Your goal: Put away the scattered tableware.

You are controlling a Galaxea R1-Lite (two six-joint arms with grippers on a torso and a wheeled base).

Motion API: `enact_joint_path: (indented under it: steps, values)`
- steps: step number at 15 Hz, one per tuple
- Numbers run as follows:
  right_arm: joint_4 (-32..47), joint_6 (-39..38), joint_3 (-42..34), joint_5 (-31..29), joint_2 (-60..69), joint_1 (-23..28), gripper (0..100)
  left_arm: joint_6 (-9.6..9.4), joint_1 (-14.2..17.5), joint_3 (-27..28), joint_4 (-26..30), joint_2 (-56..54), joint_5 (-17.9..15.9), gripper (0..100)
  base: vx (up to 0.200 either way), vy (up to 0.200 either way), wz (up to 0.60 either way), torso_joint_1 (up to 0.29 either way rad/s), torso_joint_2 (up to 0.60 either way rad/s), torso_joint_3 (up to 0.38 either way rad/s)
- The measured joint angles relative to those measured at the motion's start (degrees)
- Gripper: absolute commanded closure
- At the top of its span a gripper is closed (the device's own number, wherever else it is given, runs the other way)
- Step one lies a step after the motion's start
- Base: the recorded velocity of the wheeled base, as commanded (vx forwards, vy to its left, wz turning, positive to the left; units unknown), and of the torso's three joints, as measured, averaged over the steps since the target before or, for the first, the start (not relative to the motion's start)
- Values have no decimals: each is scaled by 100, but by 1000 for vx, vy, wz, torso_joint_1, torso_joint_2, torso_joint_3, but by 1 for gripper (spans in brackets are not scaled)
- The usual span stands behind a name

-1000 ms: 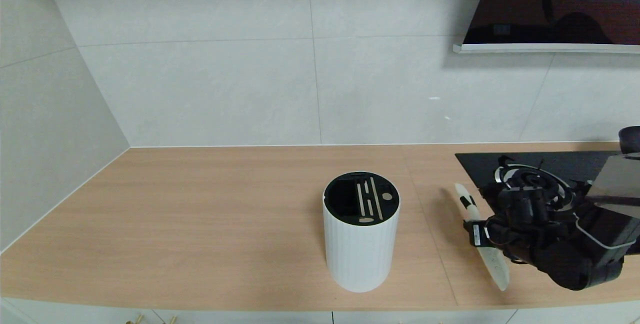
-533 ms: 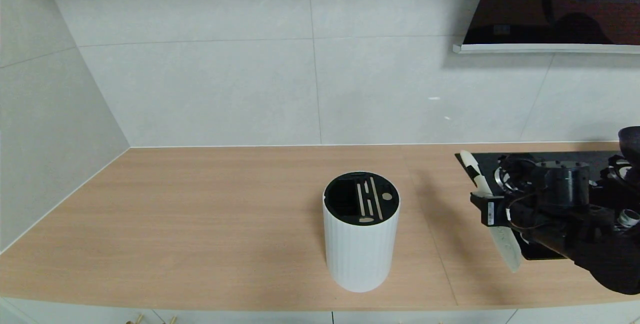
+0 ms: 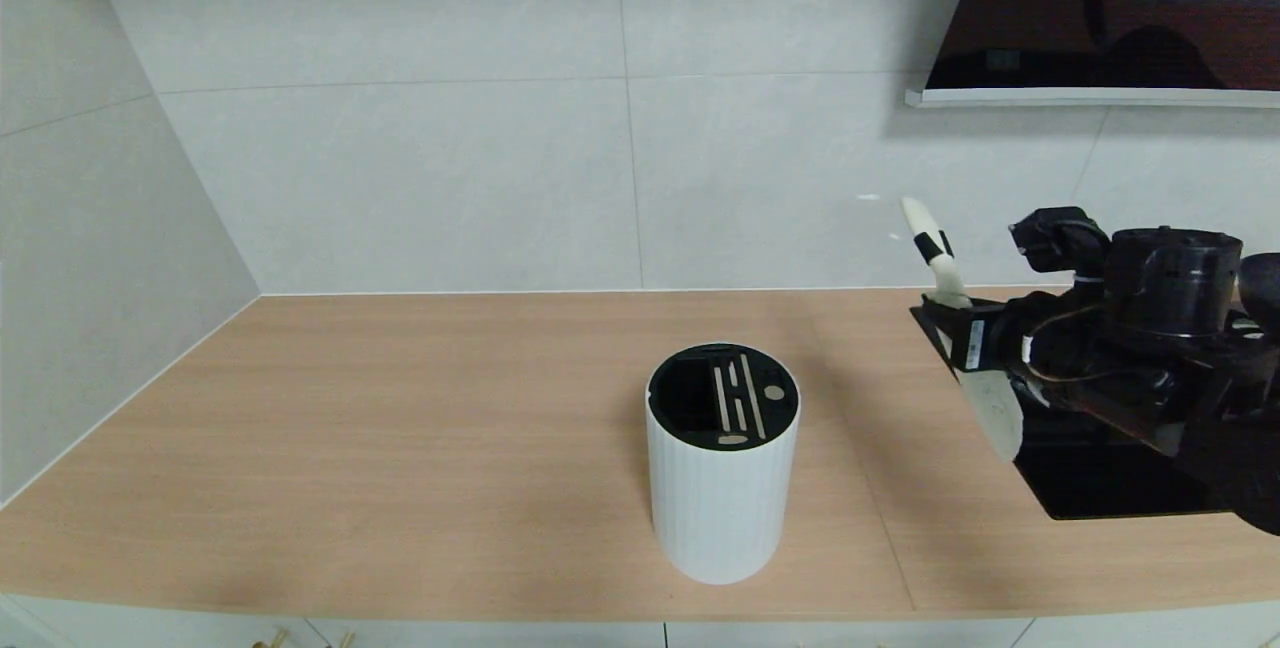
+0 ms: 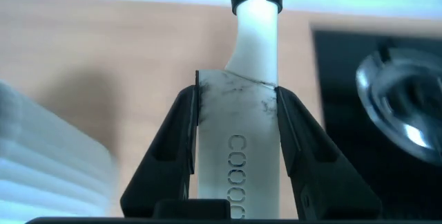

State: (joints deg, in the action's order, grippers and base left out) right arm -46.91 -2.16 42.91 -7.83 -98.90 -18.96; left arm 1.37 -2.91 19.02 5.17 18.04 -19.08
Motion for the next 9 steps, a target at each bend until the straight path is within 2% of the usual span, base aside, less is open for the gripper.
enact_joint_path:
  steps: [3, 5, 6, 8, 9]
  values:
    - [139, 5, 581, -5, 37, -542, 100, 66, -190, 1034, -656, 2013, -550, 0, 0, 0, 0, 0, 0, 0]
    - [139, 6, 813, -44, 48, -880, 100, 219, -425, 1581, -1625, 3344, -706, 0, 0, 0, 0, 0, 0, 0]
    - [145, 5, 817, -84, 61, -1095, 100, 396, -636, 1762, -2291, 4008, -700, 0, 0, 0, 0, 0, 0, 0]
    - [143, 5, 736, -150, 91, -1440, 100, 892, -1230, 1913, -3777, 5055, -511, 0, 0, 0, 0, 0, 0, 0]
    - [145, 5, 701, -188, 111, -1610, 100, 1346, -1602, 1946, -4660, 5542, -293, 0, 0, 0, 0, 0, 0, 0]
